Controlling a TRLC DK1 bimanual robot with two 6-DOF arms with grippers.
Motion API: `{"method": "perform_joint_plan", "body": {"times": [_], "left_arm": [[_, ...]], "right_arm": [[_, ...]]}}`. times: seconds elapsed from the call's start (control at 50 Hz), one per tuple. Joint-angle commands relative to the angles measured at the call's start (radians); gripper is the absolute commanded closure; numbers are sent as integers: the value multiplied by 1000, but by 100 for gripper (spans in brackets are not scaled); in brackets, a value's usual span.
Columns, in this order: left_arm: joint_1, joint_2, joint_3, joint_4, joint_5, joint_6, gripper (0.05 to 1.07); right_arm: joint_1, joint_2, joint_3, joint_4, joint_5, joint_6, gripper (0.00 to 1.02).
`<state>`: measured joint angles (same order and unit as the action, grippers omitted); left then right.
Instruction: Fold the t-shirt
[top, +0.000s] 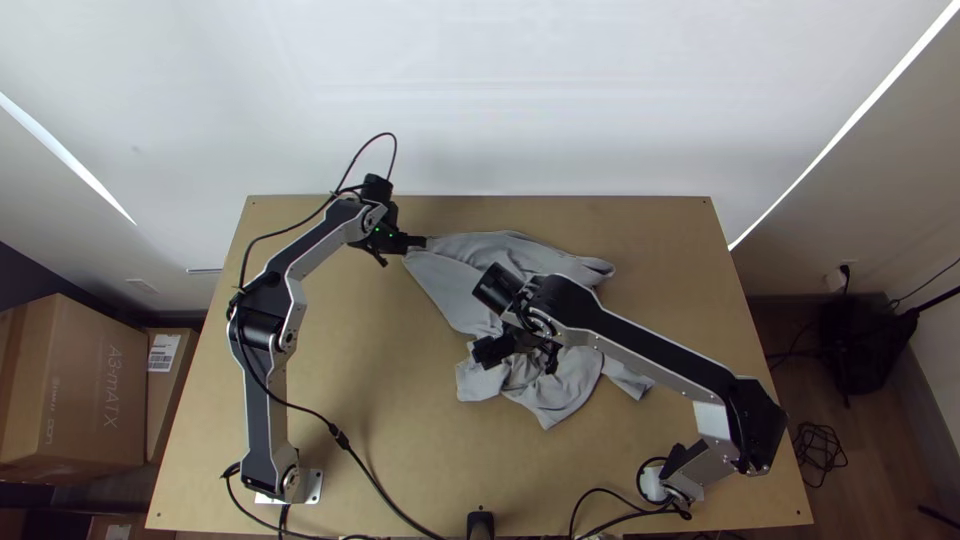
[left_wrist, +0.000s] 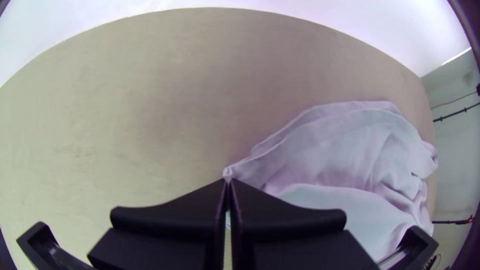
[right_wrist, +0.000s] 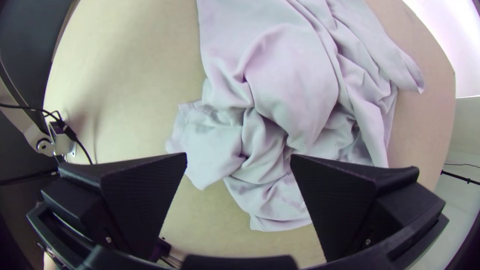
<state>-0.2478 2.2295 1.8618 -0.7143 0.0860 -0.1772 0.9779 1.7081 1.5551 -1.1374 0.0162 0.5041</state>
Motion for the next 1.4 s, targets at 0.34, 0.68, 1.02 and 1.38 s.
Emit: {"method": "perform_joint_plan", "body": {"times": [0.34,0.68,1.02,1.38], "left_arm": [[84,-172,50,-36,4,-10,105],[99,-203,53,-42,4,-10,105],[110,-208,66,-48,4,-10,105],[116,-197,79,-51,4,-10,105]], "right_arm": [[117,96,-63,57,22,-21,10],[51,170,-33,172,136,-30,10],[73,93,-38,139,145,-19,10],[162,2,-116,59,82,10,10]]}}
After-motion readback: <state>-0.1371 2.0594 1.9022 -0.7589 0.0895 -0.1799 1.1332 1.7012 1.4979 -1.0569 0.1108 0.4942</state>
